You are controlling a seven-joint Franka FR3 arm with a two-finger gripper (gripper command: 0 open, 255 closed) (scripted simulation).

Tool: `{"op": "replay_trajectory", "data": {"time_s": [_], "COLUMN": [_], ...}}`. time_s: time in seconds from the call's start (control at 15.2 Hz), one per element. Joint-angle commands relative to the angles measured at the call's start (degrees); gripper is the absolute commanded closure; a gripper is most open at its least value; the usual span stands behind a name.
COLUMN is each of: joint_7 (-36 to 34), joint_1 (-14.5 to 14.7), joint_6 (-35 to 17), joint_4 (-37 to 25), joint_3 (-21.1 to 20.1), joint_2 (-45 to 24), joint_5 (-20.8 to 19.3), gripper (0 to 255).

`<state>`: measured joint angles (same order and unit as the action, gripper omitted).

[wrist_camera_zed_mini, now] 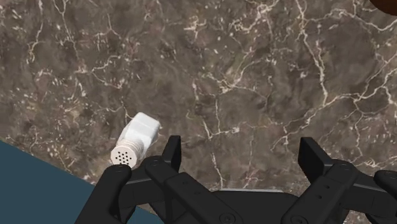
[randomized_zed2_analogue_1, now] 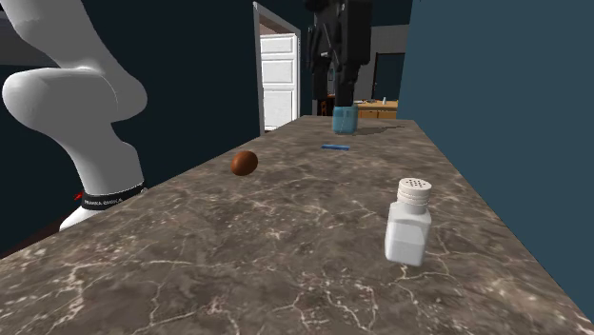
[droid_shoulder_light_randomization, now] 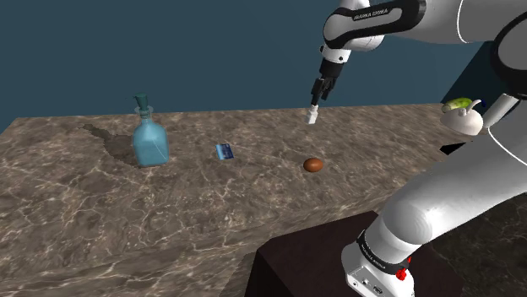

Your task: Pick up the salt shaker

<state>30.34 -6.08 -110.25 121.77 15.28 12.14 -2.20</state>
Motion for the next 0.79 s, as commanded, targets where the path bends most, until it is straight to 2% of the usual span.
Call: {"op": "replay_trajectory", "data": {"time_s": [0.0, 0.59, 0.73], "joint_7": [2.07, 11.08, 11.21], "joint_1": [-0.49, -4.15, -4.22], "joint_6": [-1.18, -3.05, -4.49], "joint_4": [-2.73, -18.52, -17.43], "joint_3": [1.29, 5.08, 4.99], "joint_2": [-3.78, -21.66, -22.04], "joint_5": [0.63, 6.25, 6.42], "gripper": [0, 0, 0]}}
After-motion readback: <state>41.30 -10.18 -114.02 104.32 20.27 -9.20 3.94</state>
